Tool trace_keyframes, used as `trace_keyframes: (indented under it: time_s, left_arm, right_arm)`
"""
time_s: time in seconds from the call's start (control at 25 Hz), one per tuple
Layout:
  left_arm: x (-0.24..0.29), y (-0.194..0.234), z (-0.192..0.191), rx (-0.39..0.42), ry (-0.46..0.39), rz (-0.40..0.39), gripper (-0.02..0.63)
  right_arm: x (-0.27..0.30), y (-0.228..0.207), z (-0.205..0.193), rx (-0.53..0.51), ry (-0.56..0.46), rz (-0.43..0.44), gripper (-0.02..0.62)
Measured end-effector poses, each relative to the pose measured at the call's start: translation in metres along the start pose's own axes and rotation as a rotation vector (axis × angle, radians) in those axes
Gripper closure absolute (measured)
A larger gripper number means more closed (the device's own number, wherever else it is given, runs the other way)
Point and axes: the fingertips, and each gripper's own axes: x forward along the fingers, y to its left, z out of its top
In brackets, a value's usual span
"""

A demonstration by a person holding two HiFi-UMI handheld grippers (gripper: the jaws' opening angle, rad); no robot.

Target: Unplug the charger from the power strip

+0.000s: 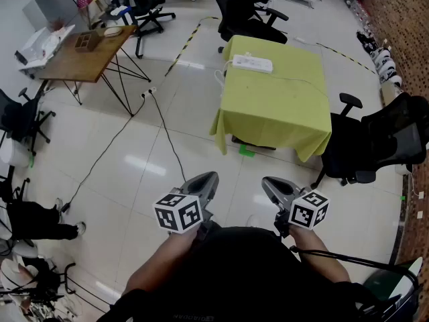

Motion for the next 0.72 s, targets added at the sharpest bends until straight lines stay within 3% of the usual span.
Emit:
trace_keyframes:
  time_s: [0.44,0.72]
  left_arm:
    - [-0.065,0.102,0.038,0.009,-0.086,0.091,0.6]
    - [-0.08,0.155,0.065,-0.024,-0.129,0.177,0.6]
  right_arm:
    - [0.105,0.058,0.003,-0.108,0.065,0.06,0.592]
    - [0.154,0.058,0.015,-0.113,0.119,0.095,0.592]
